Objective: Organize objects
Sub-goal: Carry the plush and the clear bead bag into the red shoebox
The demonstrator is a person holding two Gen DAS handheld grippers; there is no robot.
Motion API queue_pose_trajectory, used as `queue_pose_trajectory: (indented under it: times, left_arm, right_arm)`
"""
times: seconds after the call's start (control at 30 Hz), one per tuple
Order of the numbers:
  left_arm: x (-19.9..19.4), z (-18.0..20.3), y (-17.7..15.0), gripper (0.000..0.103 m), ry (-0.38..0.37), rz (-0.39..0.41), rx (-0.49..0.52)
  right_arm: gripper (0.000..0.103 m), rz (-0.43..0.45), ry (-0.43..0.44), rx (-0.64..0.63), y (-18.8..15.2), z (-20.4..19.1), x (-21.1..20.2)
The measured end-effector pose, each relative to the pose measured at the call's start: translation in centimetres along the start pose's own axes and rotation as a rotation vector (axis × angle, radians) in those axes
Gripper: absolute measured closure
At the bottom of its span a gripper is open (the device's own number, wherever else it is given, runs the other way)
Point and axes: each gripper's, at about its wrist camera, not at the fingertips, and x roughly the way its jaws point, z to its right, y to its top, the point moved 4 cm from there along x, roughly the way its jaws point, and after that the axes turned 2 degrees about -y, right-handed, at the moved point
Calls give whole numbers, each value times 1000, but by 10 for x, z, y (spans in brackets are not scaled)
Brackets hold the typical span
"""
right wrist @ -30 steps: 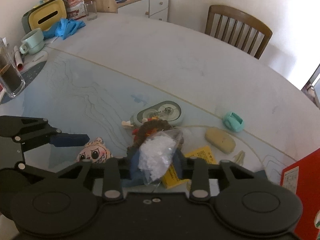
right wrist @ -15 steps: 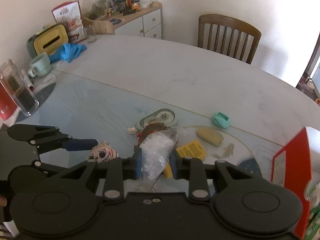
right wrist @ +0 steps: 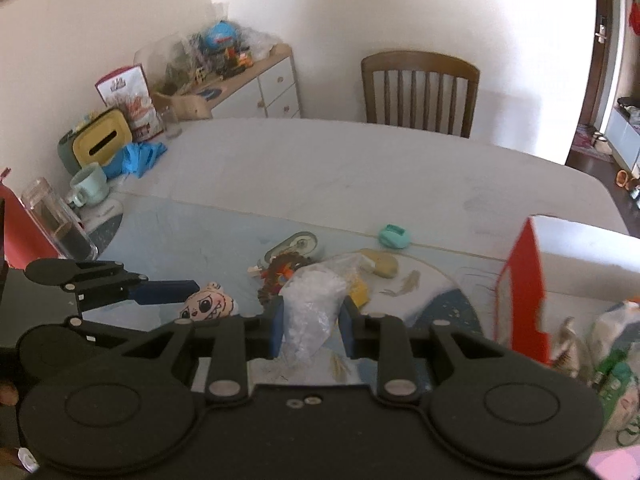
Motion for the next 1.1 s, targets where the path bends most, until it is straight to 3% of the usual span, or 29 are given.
queue_pose_trajectory:
  times: [0.5, 1.1]
  left_arm:
    - [6, 96, 36, 56, -86, 21, 123]
    - [57, 205, 69, 56, -139, -6, 218]
  right_arm:
    - [76, 77, -44, 91, -25, 70, -68]
    - [76, 118, -171, 220, -62, 205, -117]
